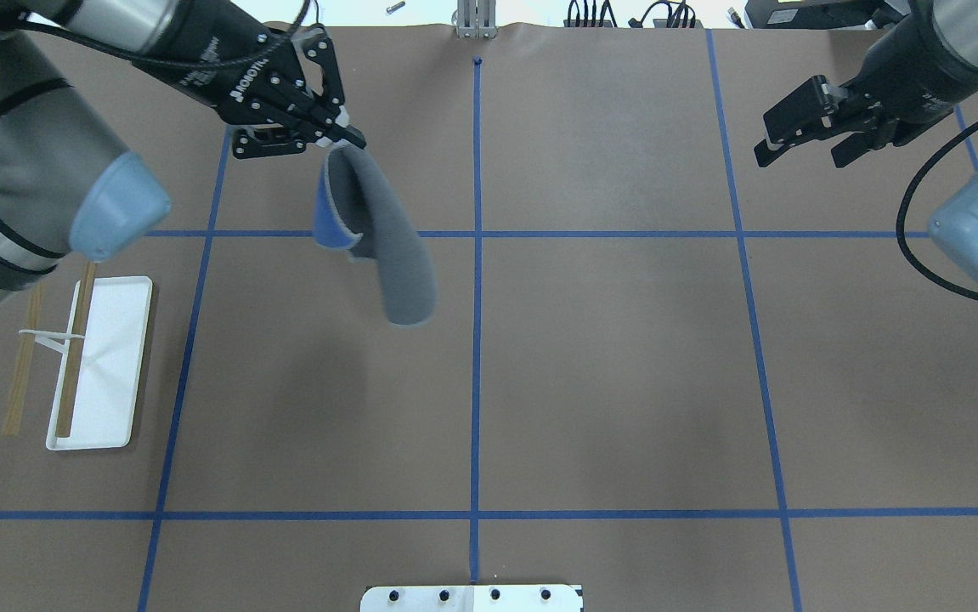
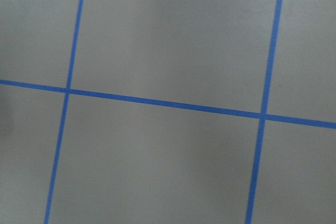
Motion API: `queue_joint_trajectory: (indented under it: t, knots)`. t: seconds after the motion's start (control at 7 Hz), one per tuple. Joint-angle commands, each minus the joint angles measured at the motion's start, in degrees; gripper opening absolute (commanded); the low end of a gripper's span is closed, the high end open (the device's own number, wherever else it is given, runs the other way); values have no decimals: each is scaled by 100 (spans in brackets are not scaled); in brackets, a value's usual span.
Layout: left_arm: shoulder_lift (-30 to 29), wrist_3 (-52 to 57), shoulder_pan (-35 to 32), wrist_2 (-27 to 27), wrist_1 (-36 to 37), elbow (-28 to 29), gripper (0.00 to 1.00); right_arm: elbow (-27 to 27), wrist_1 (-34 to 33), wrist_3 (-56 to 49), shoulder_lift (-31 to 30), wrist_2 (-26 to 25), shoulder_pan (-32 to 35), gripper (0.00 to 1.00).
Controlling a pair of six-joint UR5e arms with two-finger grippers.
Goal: Hang towel on rack
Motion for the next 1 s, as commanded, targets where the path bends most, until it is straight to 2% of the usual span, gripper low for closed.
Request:
queue_joint_trajectory:
  t: [0.0, 0.14, 0.29, 0.43, 0.86]
  knots:
    - [859, 549, -273, -296, -7, -624, 0, -274, -785, -1439, -292, -87, 424, 100]
    - [1377, 936, -351, -296, -7, -845, 0, -458, -1304, -2344, -415, -445, 652, 100]
    - [1782, 1314, -587, -453, -7, -969, 0, -991, -1483, -3224, -434, -675, 1003, 100]
    - [2135, 1779, -851, -646, -7, -1014, 0, -1605, -1450, -3946, -434, -573, 1424, 100]
    - [3242, 3282, -1336, -893, -15, -988, 0, -2146, -1310, -4059, -670, -563, 1857, 100]
